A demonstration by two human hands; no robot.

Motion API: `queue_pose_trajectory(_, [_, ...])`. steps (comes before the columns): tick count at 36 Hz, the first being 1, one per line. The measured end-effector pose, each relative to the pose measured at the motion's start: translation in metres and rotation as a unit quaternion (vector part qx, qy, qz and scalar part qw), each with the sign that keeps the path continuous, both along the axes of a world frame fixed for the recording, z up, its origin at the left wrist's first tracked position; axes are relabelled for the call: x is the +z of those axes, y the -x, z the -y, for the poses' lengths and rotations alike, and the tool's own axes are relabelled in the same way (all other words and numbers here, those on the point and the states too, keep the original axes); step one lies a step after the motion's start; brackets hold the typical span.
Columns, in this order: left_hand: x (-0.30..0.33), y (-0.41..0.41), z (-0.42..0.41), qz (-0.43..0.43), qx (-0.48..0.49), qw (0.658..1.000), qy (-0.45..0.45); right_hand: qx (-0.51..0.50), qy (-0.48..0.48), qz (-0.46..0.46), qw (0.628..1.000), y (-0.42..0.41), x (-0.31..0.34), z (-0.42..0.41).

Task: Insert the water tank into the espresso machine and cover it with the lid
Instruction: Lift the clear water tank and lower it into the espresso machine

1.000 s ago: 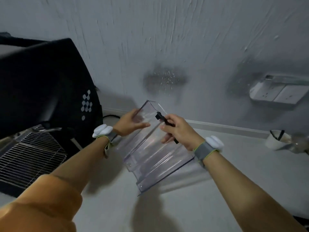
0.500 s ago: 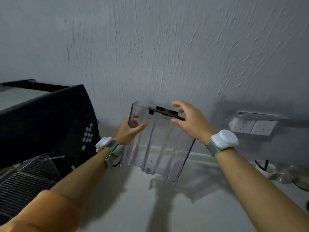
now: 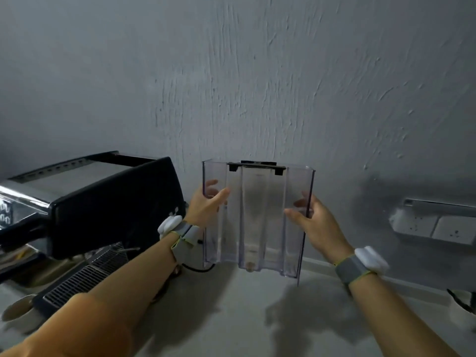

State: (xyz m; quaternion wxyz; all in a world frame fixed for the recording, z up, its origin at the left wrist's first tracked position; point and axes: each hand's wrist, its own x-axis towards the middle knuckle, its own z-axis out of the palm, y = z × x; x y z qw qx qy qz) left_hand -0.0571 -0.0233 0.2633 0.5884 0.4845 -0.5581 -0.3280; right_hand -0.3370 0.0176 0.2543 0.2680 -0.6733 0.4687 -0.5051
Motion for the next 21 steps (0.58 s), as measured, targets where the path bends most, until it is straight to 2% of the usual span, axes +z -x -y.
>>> queue_pose_trajectory(11, [0.083, -0.023, -0.011, 0.030, 0.026, 0.998, 0.041, 0.032, 0.038, 0.030, 0.998, -0.028, 0.067, 0.019])
queue_pose_trajectory(16, [0.128, -0.049, -0.007, 0.005, 0.014, 0.997, 0.073, 0.007, 0.084, 0.024, 0.996, -0.059, 0.118, 0.026])
queue_pose_trajectory(21, [0.172, -0.091, 0.007, -0.013, -0.047, 0.994, 0.097, -0.049, 0.130, 0.007, 0.990, -0.102, 0.169, 0.024])
